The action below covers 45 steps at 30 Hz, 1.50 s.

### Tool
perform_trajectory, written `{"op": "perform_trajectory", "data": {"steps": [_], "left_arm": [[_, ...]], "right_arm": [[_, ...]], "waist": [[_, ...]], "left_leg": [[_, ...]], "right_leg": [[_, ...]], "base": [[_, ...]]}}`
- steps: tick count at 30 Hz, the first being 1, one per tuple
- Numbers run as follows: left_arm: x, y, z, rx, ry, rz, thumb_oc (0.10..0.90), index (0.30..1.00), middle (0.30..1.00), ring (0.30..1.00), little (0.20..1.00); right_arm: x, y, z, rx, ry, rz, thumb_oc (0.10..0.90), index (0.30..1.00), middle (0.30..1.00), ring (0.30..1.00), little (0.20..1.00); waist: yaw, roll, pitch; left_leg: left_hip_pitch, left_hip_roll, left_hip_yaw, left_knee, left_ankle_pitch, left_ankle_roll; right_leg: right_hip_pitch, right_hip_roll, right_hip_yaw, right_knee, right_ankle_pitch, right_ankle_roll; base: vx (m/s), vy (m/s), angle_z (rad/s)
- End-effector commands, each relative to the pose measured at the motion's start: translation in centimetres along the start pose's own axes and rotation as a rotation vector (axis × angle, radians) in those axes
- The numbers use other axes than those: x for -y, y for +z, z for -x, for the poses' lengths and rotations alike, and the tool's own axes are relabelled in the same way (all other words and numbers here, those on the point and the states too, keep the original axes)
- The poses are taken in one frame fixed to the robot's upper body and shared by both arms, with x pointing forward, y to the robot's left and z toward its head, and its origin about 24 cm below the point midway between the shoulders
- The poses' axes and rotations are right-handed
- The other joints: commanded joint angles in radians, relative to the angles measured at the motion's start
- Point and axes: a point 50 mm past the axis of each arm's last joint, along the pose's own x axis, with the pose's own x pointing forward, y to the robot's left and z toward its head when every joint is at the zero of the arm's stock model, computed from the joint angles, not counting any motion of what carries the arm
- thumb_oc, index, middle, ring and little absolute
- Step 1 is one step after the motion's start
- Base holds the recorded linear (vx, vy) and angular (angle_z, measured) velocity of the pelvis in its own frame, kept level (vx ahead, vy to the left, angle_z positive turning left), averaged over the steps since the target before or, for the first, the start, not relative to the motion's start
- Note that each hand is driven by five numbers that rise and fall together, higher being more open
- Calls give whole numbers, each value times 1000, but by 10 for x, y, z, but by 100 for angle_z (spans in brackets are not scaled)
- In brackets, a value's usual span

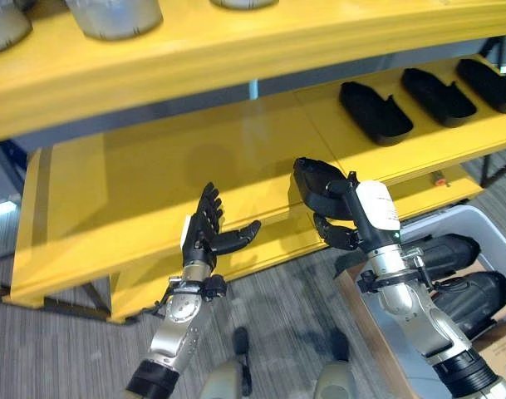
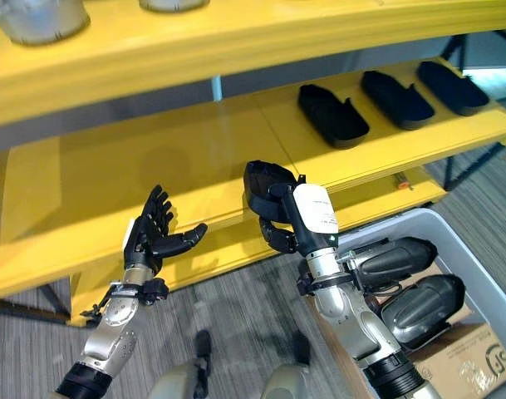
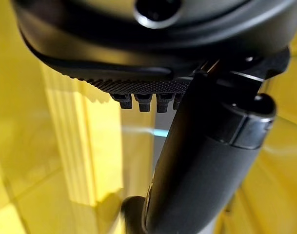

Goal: Move parts from the plastic box to the shelf.

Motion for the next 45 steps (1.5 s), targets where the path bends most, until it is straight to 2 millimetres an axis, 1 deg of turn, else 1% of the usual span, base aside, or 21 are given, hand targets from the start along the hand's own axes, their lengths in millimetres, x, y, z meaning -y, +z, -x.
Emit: {"op": "perform_trajectory", "data": {"steps": [1, 4, 5, 6, 7, 8, 9, 11, 12, 13, 15, 17, 19, 26, 29, 37, 39, 42, 43, 44, 45], "left_arm": [[7, 41, -11, 228, -50, 3, 900, 1000, 1000, 1000, 1000], [6, 40, -10, 221, -40, 23, 900, 1000, 1000, 1000, 1000], [4, 38, -8, 211, -35, 34, 900, 1000, 1000, 1000, 1000], [4, 38, -8, 211, -35, 34, 900, 1000, 1000, 1000, 1000], [4, 37, -7, 204, -40, 46, 900, 1000, 1000, 1000, 1000], [5, 36, -6, 201, -45, 50, 900, 1000, 1000, 1000, 1000], [5, 36, -6, 201, -45, 51, 900, 1000, 1000, 1000, 1000], [5, 35, -4, 195, -50, 63, 900, 1000, 1000, 1000, 1000], [5, 35, -4, 195, -50, 64, 900, 1000, 1000, 1000, 1000], [5, 32, -3, 181, -54, 75, 900, 1000, 1000, 1000, 1000], [5, 30, -1, 171, -52, 87, 900, 1000, 1000, 1000, 1000], [5, 29, 0, 166, -49, 93, 900, 1000, 1000, 1000, 1000], [3, 23, 5, 141, -50, 98, 900, 1000, 1000, 1000, 1000], [0, 20, 10, 124, -43, 102, 900, 1000, 1000, 1000, 1000], [-2, 16, 13, 107, -35, 115, 900, 1000, 1000, 1000, 1000], [-8, 13, 20, 91, -20, 124, 900, 1000, 1000, 1000, 1000], [-11, 12, 24, 86, -16, 127, 900, 1000, 1000, 1000, 1000], [-11, 11, 26, 79, -27, 132, 900, 1000, 1000, 1000, 1000], [-9, 12, 26, 79, -47, 135, 900, 1000, 1000, 1000, 1000], [-9, 13, 26, 83, -58, 134, 900, 1000, 1000, 1000, 1000], [-10, 14, 28, 83, -66, 141, 900, 1000, 1000, 1000, 1000]], "right_arm": [[54, 31, -33, 208, -306, -13, 400, 300, 300, 300, 300], [56, 33, -34, 221, -310, -28, 400, 300, 300, 300, 300], [57, 36, -35, 237, -314, -44, 400, 300, 300, 300, 300], [57, 36, -35, 237, -313, -44, 400, 300, 300, 300, 300], [58, 38, -35, 253, -315, -53, 400, 300, 300, 300, 300], [60, 40, -35, 263, -318, -53, 400, 300, 300, 300, 300], [59, 40, -35, 263, -318, -52, 400, 300, 300, 300, 300], [62, 42, -36, 284, -323, -50, 400, 300, 300, 300, 300], [62, 42, -36, 284, -323, -50, 400, 300, 300, 300, 300], [64, 44, -39, 301, -327, -44, 400, 300, 300, 300, 300], [68, 48, -42, 326, -337, -36, 400, 300, 300, 300, 300], [70, 50, -43, 340, -345, -30, 400, 300, 300, 300, 300], [73, 56, -49, 371, -356, -20, 400, 300, 300, 300, 300], [72, 66, -61, 419, -347, 3, 400, 300, 300, 300, 300], [68, 72, -71, 439, -316, -10, 400, 300, 300, 300, 300], [59, 82, -88, 472, -234, -18, 400, 300, 300, 300, 300], [58, 78, -92, 455, -196, -13, 400, 300, 300, 300, 300], [61, 72, -97, 435, -158, 12, 400, 300, 300, 300, 300], [67, 63, -99, 402, -153, 41, 400, 300, 300, 300, 300], [72, 57, -101, 377, -151, 54, 400, 300, 300, 300, 300], [80, 51, -106, 352, -150, 76, 400, 300, 300, 300, 300]], "waist": [[3, -47, -94], [7, -38, -109], [9, -30, -119], [8, -28, -119], [11, -19, -132], [10, -14, -138], [10, -12, -137], [13, -2, -145], [13, -1, -144], [18, 6, -150], [28, 15, -157], [28, 22, -159], [41, 42, -172], [60, 69, -174], [74, 78, -165], [99, 83, -138], [111, 88, -130], [121, 92, -118], [127, 90, -102], [129, 87, -92], [131, 91, -85]], "left_leg": [[94, 4, -1, 103, -235, -32], [108, 42, -4, 93, -232, -55], [118, 79, -9, 67, -212, -73], [120, 82, -10, 64, -211, -75], [133, 118, -15, 25, -189, -91], [144, 136, -19, 4, -177, -99], [147, 138, -20, 0, -175, -101], [175, 171, -29, -46, -148, -120], [177, 172, -29, -49, -147, -120], [195, 199, -40, -84, -122, -136], [206, 220, -47, -109, -99, -149], [209, 226, -57, -125, -79, -152], [235, 245, -55, -162, -61, -159], [258, 260, -66, -197, -34, -168], [261, 264, -74, -193, -31, -167], [257, 270, -78, -183, -22, -165], [246, 272, -80, -190, 0, -169], [212, 261, -68, -164, 7, -172], [177, 248, -26, -110, 14, -170], [154, 238, -6, -81, 20, -166], [148, 240, 33, -84, 7, -153]], "right_leg": [[-28, -73, 51, -32, 192, -32], [-4, -40, 29, -43, 143, -30], [5, -11, 17, -50, 104, -38], [6, -9, 16, -50, 104, -39], [21, 18, 0, -57, 62, -48], [27, 32, -7, -56, 45, -54], [28, 35, -8, -55, 43, -56], [35, 68, -18, -38, 7, -70], [36, 68, -18, -37, 6, -70], [48, 98, -26, -24, -22, -84], [57, 119, -43, -11, -45, -95], [59, 127, -52, -4, -47, -101], [71, 144, -78, 25, -81, -112], [78, 154, -120, 73, -118, -131], [69, 156, -131, 108, -136, -141], [29, 166, -129, 171, -164, -155], [20, 169, -137, 173, -171, -161], [18, 159, -157, 163, -167, -166], [34, 135, -187, 153, -163, -168], [41, 120, -205, 150, -161, -168], [31, 110, -213, 162, -160, -160]], "base": [[22, -214, 52], [32, -260, 2], [10, -268, -21], [5, -345, -26], [20, -260, -20], [19, -260, -12], [27, -168, 3], [28, -169, 7], [29, -244, 11], [31, -224, 12], [30, -222, 17], [0, -141, 23], [69, -194, 29], [28, -83, 15], [9, -61, 8], [0, -60, 5], [11, -60, 0], [-1, -64, 12], [-25, -37, 13], [3, -1, 91], [29, 32, 117]]}}
